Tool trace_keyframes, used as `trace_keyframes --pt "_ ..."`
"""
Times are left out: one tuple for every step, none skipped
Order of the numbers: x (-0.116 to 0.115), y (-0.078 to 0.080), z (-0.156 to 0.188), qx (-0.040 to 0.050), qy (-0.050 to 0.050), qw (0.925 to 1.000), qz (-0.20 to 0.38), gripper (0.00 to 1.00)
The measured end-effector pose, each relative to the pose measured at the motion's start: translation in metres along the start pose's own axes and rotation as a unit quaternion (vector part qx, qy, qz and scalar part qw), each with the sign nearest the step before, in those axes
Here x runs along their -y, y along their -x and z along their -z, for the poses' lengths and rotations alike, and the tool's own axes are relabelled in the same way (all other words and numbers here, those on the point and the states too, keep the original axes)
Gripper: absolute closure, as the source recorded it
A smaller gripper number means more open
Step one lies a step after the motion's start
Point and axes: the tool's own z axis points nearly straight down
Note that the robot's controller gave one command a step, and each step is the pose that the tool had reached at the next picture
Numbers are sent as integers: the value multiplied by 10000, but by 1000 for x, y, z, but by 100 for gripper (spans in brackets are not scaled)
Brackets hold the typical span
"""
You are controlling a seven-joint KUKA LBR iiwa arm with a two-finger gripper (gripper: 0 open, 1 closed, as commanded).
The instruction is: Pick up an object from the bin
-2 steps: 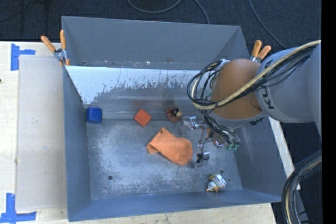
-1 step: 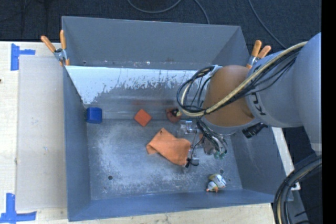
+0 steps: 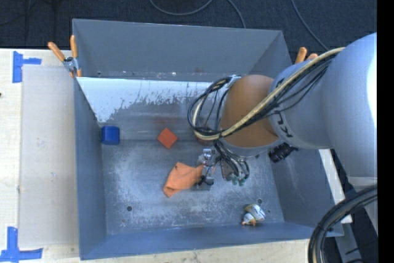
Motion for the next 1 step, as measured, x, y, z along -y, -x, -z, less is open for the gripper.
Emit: trace_keyframes --pt "0 0 0 0 -1 10000 4 100"
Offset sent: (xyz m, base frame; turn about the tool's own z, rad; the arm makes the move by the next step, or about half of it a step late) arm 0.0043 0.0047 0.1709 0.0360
